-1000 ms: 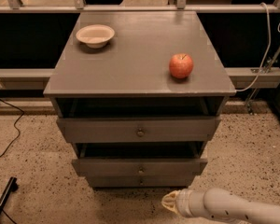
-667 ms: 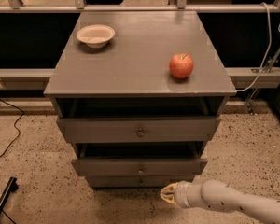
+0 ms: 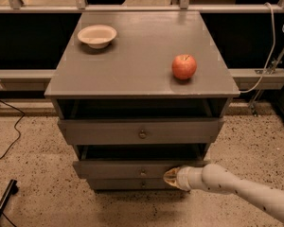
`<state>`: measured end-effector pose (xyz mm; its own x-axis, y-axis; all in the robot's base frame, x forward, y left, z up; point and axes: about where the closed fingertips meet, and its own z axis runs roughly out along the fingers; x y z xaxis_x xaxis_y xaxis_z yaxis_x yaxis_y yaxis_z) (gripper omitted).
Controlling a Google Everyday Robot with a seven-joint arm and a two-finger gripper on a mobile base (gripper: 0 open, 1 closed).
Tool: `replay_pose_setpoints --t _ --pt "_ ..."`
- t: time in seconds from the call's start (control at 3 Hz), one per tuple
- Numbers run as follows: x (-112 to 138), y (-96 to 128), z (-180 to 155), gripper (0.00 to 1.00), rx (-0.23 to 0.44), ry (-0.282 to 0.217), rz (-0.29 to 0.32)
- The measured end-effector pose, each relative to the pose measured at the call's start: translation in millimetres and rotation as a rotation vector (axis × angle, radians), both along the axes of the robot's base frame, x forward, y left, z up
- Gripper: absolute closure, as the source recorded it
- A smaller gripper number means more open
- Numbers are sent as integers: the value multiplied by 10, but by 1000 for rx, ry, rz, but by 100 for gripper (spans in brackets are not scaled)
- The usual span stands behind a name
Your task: Close middle drawer
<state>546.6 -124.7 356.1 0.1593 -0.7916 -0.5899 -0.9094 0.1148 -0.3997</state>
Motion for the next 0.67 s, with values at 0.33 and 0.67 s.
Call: replay_pose_setpoints --t 0.33,0.67 --pt "279 -6 46 100 5 -35 -39" --pt "416 -14 86 100 24 -54 -68"
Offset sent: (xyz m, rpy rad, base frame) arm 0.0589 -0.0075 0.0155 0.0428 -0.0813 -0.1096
